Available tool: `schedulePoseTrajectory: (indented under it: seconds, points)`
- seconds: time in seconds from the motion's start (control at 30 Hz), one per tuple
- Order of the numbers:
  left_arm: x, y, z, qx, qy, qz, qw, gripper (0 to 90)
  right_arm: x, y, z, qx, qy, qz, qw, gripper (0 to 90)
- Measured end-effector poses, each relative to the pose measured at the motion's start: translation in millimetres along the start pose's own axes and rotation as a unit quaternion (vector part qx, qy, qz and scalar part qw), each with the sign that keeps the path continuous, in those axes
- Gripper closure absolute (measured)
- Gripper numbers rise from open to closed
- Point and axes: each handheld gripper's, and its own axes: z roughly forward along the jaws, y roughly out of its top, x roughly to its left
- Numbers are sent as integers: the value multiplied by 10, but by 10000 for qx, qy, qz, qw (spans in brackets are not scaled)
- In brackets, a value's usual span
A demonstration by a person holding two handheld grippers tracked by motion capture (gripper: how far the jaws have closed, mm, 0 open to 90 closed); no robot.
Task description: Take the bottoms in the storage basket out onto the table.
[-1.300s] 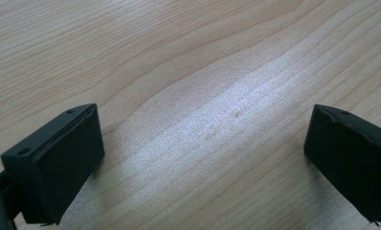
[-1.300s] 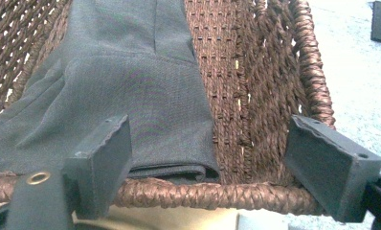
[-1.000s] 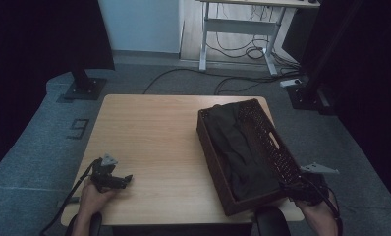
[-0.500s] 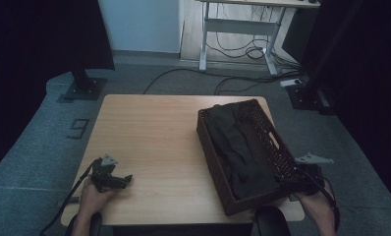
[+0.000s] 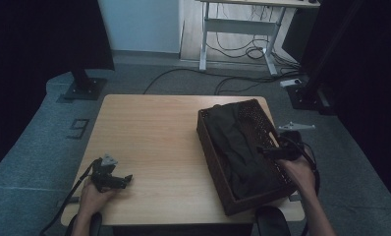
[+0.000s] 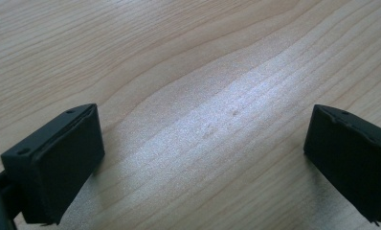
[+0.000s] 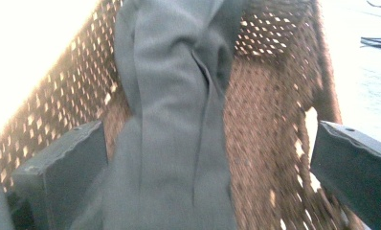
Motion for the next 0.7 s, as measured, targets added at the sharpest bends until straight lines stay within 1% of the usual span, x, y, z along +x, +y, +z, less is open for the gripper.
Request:
schedulePoseTrajectory:
  seconds: [0.07,0.1,0.17,0.23,0.37,0.43,0.5,0.63,0.7]
  points:
    - [1,0,-1,6,-1,7,10000,0,-34,67,89,5,84,72,9999,0]
    - [0,0,0,2,1,0,10000,0,-48,97,132,-10,169,103,9998,0]
    - [0,0,0,4,2,-2,10000,0,-68,153,222,-73,319,246,9992,0]
    - [0,0,0,2,2,-2,10000,0,-67,208,310,-122,355,274,9989,0]
    - [0,0,0,1,0,-3,10000,0,-25,305,476,-54,281,84,9996,0]
    - [0,0,0,2,0,0,10000,0,2,345,563,-11,273,42,9996,0]
    - [0,0,0,2,0,-1,10000,0,27,381,650,45,244,-51,9997,0]
    - [0,0,0,2,0,-1,10000,0,51,427,854,149,116,-243,9995,0]
    - [0,0,0,2,-1,-3,10000,0,44,431,958,152,65,-298,9994,0]
